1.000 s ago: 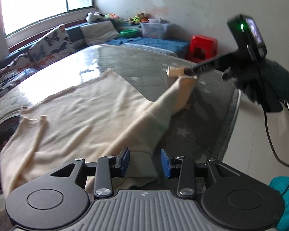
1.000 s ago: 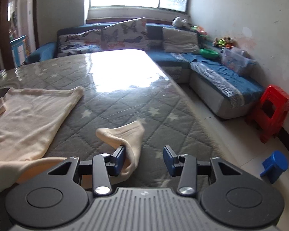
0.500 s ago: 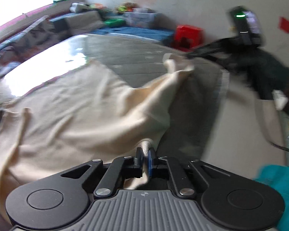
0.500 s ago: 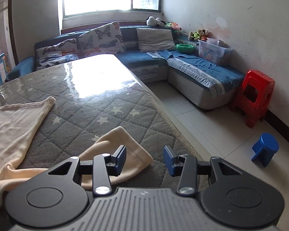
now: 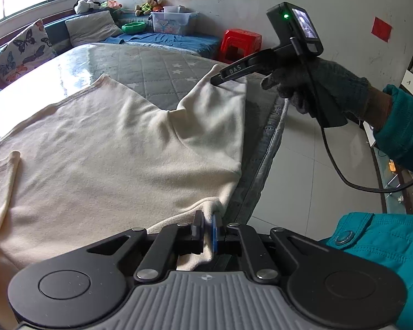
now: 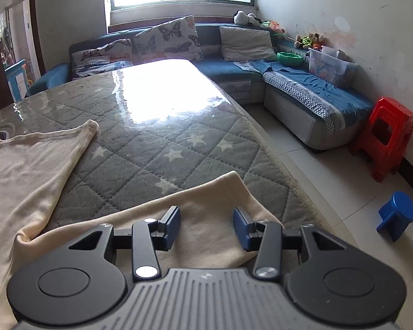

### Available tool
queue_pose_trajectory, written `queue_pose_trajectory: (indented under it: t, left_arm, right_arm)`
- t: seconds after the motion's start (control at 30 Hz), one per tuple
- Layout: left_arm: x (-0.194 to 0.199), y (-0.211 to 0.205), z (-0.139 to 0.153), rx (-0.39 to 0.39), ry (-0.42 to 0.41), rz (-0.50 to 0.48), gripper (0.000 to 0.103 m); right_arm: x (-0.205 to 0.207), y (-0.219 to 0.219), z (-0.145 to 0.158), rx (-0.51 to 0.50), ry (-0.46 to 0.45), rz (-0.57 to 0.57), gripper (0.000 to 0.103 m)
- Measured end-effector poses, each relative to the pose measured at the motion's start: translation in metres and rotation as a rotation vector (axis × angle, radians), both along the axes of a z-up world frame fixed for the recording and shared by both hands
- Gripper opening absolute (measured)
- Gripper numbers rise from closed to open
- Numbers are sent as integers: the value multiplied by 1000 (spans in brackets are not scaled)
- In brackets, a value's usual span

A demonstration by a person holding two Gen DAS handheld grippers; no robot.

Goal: Fold clothes

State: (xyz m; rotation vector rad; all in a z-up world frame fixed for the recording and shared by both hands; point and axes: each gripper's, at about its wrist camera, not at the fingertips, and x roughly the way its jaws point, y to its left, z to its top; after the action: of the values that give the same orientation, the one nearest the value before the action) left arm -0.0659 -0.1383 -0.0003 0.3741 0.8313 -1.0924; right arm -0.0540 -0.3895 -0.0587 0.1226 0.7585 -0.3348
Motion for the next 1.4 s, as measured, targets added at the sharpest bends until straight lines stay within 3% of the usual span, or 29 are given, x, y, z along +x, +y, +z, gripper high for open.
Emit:
queue_pose_trajectory:
  t: [0.37,0.47,0.57,0.63,0.87,0.97,1.1,1.2,1.27,1.4]
  left_arm:
    - [1,-9,0,-43,43,9,9]
    - [7,3,9,-71,54,49,10]
    - [16,21,21,-95,18,134,27]
    - [30,30,26,-89,-25,220,30]
    - [99,44,27,16,-190,554,30]
    - [120,43,20,58,-230,623,30]
    - [129,44,11,69,-223,643,30]
    - [137,44,4,78,-218,658,27]
    - [142,44,0,84,-215,668,9]
    - [143,60,4,32,-210,708,3]
  right_arm:
    - [40,-26,-6,-62,-4,-35,44]
    - [49,-28,-4,-70,14,-33,44]
    - [51,-26,-2,-76,23,-10,44]
    - [51,-24,-1,-74,25,4,44]
    - [53,11,15,-77,-10,122,45]
    - [55,32,21,-81,-28,200,46]
    - [59,74,31,-94,-50,348,51]
    - [60,96,35,-92,-61,417,51]
    - [62,109,35,-94,-62,455,51]
    - [59,131,29,-113,-49,508,52]
